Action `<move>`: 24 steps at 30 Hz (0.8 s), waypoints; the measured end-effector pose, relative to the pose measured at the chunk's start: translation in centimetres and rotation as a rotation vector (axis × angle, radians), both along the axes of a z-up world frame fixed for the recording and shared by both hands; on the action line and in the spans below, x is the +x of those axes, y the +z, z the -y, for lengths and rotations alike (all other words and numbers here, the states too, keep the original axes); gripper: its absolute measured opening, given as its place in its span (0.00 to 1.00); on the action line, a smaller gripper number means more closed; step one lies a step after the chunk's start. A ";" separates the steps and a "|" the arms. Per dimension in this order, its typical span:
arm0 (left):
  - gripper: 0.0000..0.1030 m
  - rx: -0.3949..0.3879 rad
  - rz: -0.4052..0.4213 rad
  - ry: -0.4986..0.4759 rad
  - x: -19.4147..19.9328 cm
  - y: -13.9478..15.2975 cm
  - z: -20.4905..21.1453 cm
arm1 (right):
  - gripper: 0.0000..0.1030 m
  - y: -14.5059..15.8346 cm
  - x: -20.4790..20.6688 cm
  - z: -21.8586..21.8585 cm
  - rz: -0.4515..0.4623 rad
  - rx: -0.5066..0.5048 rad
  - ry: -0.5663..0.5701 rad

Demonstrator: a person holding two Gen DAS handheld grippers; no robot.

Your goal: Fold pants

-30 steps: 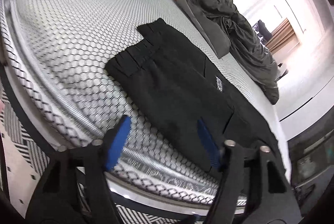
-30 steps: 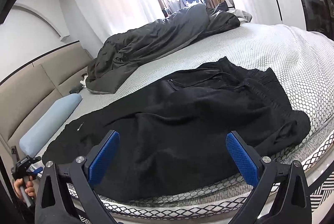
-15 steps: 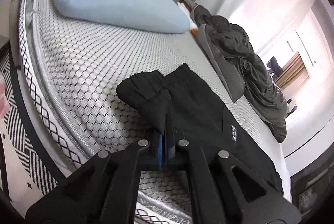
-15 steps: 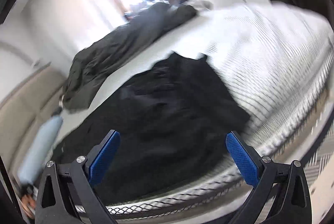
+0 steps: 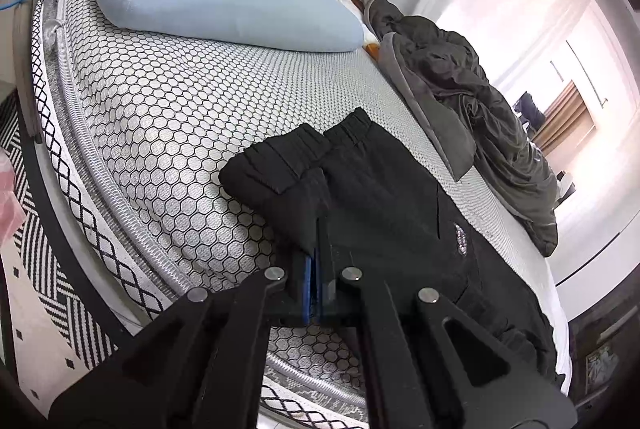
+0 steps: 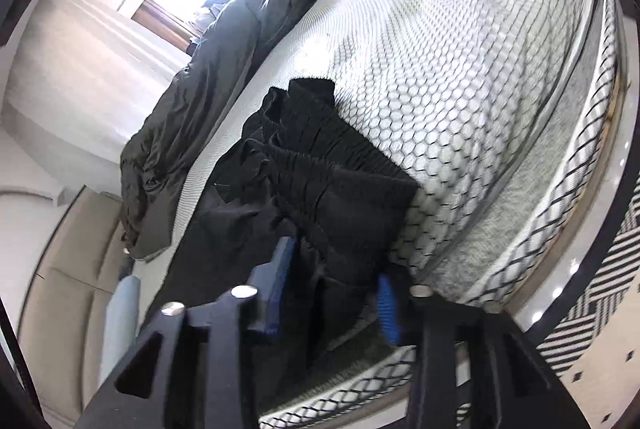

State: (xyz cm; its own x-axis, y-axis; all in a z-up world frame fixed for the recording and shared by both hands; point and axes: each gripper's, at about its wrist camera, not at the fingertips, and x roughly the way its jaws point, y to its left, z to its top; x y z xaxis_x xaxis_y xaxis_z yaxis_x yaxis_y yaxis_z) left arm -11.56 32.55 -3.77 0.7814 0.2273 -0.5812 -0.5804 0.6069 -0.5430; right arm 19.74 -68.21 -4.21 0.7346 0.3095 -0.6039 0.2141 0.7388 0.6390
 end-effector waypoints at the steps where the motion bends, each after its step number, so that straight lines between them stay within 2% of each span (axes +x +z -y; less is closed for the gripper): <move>1: 0.00 0.000 -0.007 0.000 0.1 -0.1 0.0 | 0.28 0.0 -0.4 0.2 0.001 0.004 -0.002; 4: 0.00 0.001 -0.014 0.003 0.2 -0.1 0.2 | 0.28 0.3 -1.4 0.8 0.011 0.020 0.000; 7: 0.00 0.016 -0.023 0.008 0.4 -0.1 0.5 | 0.28 1.4 -2.7 1.0 0.080 0.055 0.022; 8: 0.00 0.014 -0.027 0.010 0.6 -0.3 0.6 | 0.30 1.6 -3.0 1.2 0.112 0.087 0.036; 10: 0.00 0.012 -0.037 0.011 0.9 -0.4 0.6 | 0.39 2.0 -3.0 1.4 0.159 0.128 0.049; 13: 0.00 0.012 -0.050 0.014 1.5 -0.5 0.8 | 0.41 1.2 -1.6 1.5 0.113 0.123 0.050; 14: 0.00 0.010 -0.055 0.016 1.7 -0.6 0.8 | 0.40 1.1 -1.1 1.3 0.096 0.129 0.043; 15: 0.00 0.005 -0.056 0.017 1.9 -0.7 0.9 | 0.24 0.6 -0.7 1.5 0.087 0.136 0.036; 16: 0.00 -0.002 -0.059 0.015 2.1 -0.8 0.9 | 0.13 0.6 -0.5 1.4 0.084 0.122 0.032; 17: 0.00 -0.009 -0.058 0.015 2.0 -0.8 0.8 | 0.13 0.8 -0.6 1.5 0.074 0.098 0.023; 19: 0.00 -0.016 -0.043 0.001 1.6 -0.4 1.1 | 0.11 1.8 -1.8 2.0 0.127 0.102 0.012; 21: 0.00 0.026 -0.056 -0.020 1.2 -0.1 1.8 | 0.11 2.5 -3.5 3.0 0.163 0.078 -0.014; 24: 0.00 -0.013 -0.068 -0.026 1.3 -0.9 1.7 | 0.11 0.9 -3.8 3.7 0.095 0.097 -0.032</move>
State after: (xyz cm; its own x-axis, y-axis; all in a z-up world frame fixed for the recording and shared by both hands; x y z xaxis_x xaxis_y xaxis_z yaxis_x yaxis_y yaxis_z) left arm -10.22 30.82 -4.67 0.7453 0.1989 -0.6363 -0.6003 0.6155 -0.5107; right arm 15.98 -71.87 -3.26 0.7974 0.3382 -0.4998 0.1719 0.6666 0.7253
